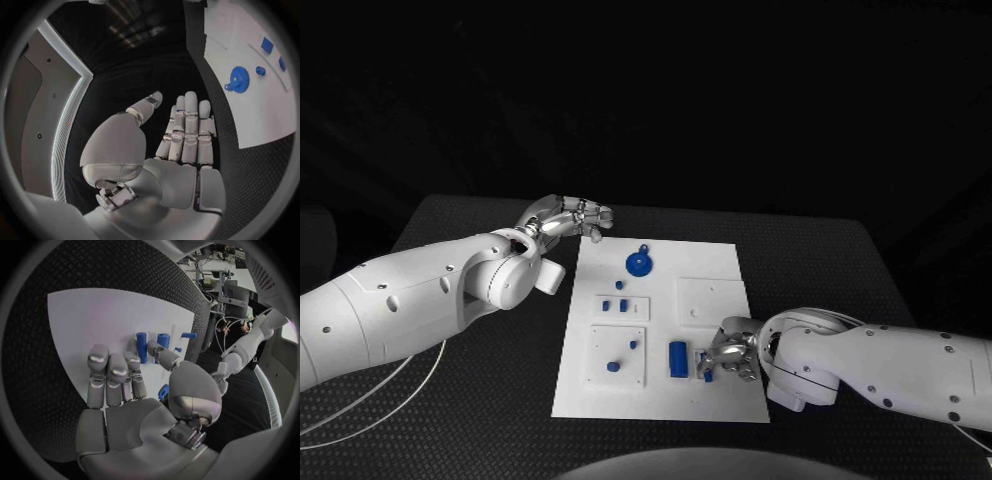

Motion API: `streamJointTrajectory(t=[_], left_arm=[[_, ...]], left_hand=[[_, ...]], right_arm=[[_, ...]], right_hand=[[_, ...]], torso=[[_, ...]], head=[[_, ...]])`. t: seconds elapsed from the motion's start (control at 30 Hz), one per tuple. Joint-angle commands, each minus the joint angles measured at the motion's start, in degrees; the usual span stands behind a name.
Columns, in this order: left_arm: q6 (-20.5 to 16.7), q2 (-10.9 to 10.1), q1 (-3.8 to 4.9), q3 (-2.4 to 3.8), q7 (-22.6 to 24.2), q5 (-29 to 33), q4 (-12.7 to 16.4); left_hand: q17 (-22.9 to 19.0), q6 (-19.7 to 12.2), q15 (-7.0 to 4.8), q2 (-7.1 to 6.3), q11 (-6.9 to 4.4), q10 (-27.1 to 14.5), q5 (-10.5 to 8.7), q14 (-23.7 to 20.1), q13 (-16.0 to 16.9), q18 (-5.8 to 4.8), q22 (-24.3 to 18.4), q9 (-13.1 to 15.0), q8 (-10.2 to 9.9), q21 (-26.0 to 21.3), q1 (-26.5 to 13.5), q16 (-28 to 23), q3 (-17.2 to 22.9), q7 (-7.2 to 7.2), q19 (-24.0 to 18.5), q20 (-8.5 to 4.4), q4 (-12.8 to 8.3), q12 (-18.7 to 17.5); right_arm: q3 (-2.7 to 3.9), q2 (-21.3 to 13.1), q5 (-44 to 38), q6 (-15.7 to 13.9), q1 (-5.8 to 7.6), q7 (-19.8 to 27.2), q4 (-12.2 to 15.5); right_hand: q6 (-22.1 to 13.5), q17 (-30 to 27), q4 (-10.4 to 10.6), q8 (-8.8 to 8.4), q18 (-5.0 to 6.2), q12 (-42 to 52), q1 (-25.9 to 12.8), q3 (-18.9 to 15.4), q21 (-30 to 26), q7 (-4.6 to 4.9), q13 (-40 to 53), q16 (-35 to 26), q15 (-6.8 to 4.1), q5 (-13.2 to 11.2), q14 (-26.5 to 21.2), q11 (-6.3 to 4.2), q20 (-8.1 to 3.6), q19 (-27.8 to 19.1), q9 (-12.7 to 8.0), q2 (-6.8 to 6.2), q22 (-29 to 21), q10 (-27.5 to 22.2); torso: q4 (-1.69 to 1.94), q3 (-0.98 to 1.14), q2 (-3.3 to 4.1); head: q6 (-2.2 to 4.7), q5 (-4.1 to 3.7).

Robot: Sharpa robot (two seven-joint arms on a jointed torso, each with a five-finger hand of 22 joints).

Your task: Assemble the parts on the task board

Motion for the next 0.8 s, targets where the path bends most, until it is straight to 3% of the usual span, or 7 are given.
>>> streamJointTrajectory(t=[0.03,0.2,0.4,0.8], left_arm=[[0.8,0.1,0.01,0.03,0.3,0.2,0.1],[0.9,0.0,0.01,0.03,0.2,0.2,0.1],[0.9,-0.1,0.01,0.03,0.2,0.2,0.1],[0.9,-0.1,0.01,0.02,0.2,0.2,0.1]], left_hand=[[0.1,-0.4,0.05,0.2,0.02,0.0,0.18,0.4,-0.1,0.86,0.1,-0.1,0.1,-0.2,-0.5,-0.4,-0.1,0.16,0.3,0.0,0.3,-0.2],[0.1,-0.4,0.05,0.2,0.02,0.0,0.18,0.4,-0.1,0.86,0.1,-0.1,0.1,-0.2,-0.5,-0.4,-0.1,0.16,0.3,0.01,0.4,-0.2],[0.1,-0.4,0.06,0.23,0.02,0.0,0.17,0.4,-0.1,0.85,0.1,-0.1,0.1,-0.2,-0.6,-0.4,-0.1,0.16,0.3,0.01,0.4,-0.2],[0.2,-0.4,0.06,0.24,0.03,0.0,0.17,0.3,-0.1,0.86,0.1,-0.1,0.2,-0.3,-0.6,-0.4,-0.2,0.16,0.3,0.01,0.5,-0.2]], right_arm=[[-0.03,0.1,0.1,1.0,-0.08,0.8,0.0],[-0.03,0.1,0.1,0.5,-0.08,1.7,0.1],[-0.03,-0.1,0.1,0.3,-0.08,2.3,0.4],[-0.02,-0.6,0.1,0.0,-0.08,3.1,0.8]], right_hand=[[0.1,-0.1,0.2,-0.33,1.99,-0.3,-0.9,-0.8,-0.1,0.24,0.1,-0.4,-0.38,0.2,0.0,0.0,-0.2,0.2,-0.1,-0.99,-0.1,-0.1],[0.1,-0.1,1.1,-0.33,1.99,-0.3,-1.9,-2.0,-0.1,0.23,0.2,-0.4,-0.41,0.0,0.0,-0.01,-0.3,0.3,-0.2,-2.94,-0.2,-0.1],[0.2,-0.1,1.6,-0.25,1.99,-0.3,-1.7,-2.0,-0.2,0.16,0.2,-0.4,-0.46,0.0,0.0,-0.08,-0.42,0.4,-0.2,-2.71,-0.2,0.0],[0.2,0.0,2.6,-0.15,1.99,-0.2,-2.0,-2.5,-0.2,0.09,0.3,-0.4,-0.54,0.0,0.0,-0.15,-0.56,0.4,-0.2,-3.77,-0.3,0.0]], torso=[[-0.04,0.0,0.0],[0.02,-0.02,0.0],[0.03,-0.04,-0.01],[0.01,-0.01,0.0]], head=[[-0.01,0.05],[-0.03,0.02],[0.05,0.11],[0.3,0.17]])
